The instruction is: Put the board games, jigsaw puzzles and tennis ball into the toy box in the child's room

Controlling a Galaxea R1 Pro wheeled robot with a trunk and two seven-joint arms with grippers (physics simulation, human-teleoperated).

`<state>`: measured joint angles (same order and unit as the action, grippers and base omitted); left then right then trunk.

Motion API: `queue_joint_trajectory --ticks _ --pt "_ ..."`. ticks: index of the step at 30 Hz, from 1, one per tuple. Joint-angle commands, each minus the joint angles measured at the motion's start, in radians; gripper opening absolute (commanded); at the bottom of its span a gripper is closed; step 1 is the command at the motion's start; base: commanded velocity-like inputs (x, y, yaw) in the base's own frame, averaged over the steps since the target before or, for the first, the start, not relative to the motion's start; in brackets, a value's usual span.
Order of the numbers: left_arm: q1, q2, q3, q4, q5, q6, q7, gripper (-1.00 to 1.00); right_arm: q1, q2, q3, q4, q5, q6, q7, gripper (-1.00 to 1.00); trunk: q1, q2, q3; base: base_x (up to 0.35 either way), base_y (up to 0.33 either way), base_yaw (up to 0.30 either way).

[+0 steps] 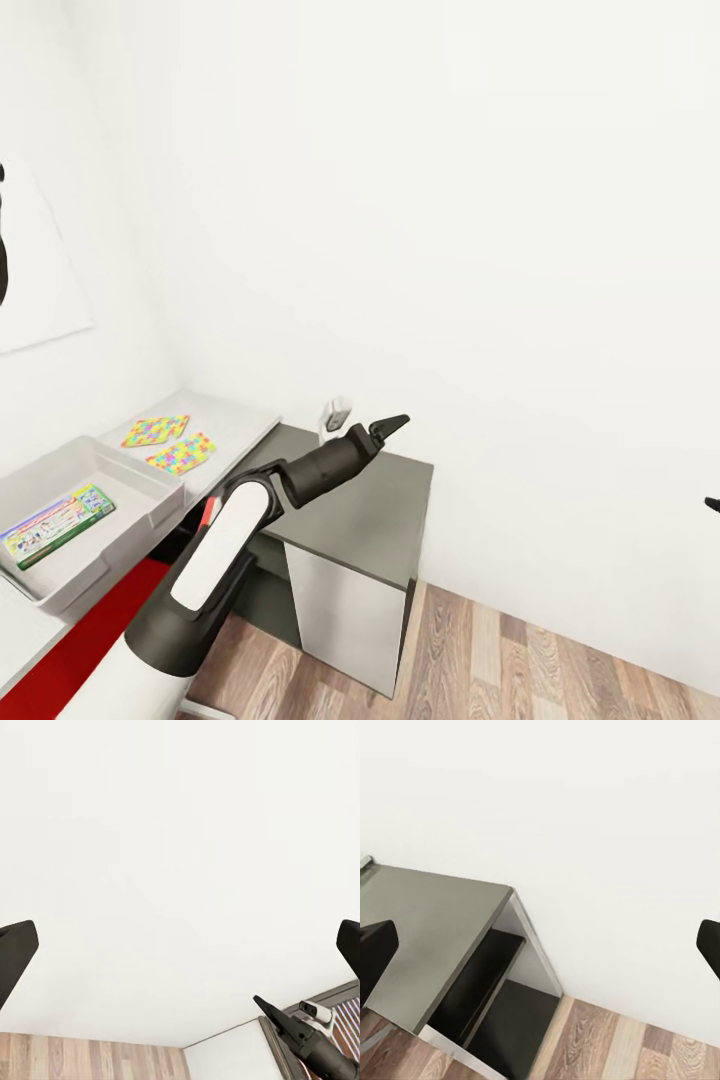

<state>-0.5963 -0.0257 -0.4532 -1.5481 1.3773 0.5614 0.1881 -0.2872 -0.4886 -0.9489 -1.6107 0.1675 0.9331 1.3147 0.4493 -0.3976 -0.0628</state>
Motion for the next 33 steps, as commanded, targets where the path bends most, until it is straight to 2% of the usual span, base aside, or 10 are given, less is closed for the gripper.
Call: queue_joint_trajectory --ticks 1,6,9,12,22,33 --pt "-0.001 -0.001 0.000 0.003 0.009 0.002 0.009 1.00 -0.002 0.005 0.000 0.000 0.010 0.006 0.010 1.00 0.001 -0.002 -0.002 0.000 0.000 -0.001" --pt "-0.002 -0.003 0.000 0.025 0.006 0.002 0.009 1.00 -0.001 0.016 0.003 0.004 0.011 0.004 0.010 1.00 0.001 -0.002 -0.001 0.000 0.000 -0.001" --pt "-0.014 0.014 0.017 0.017 0.023 0.014 0.006 1.00 -0.019 -0.001 -0.014 -0.001 0.020 -0.007 -0.001 1.00 0.001 -0.002 -0.001 0.000 0.000 0.000" --pt "-0.014 0.014 0.034 0.017 0.035 0.014 0.006 1.00 -0.031 -0.016 -0.030 -0.001 0.020 -0.007 -0.001 1.00 0.001 -0.002 -0.001 0.000 0.000 0.000" --pt "-0.014 0.014 0.035 0.017 0.035 0.014 0.006 1.00 -0.031 -0.016 -0.084 -0.001 0.020 -0.007 -0.001 1.00 0.001 -0.002 -0.001 0.000 0.000 0.000" --pt "-0.014 0.014 0.035 0.017 0.035 0.014 0.006 1.00 -0.031 -0.016 -0.084 -0.001 0.020 -0.007 -0.001 1.00 0.001 -0.002 -0.001 0.000 0.000 0.000"
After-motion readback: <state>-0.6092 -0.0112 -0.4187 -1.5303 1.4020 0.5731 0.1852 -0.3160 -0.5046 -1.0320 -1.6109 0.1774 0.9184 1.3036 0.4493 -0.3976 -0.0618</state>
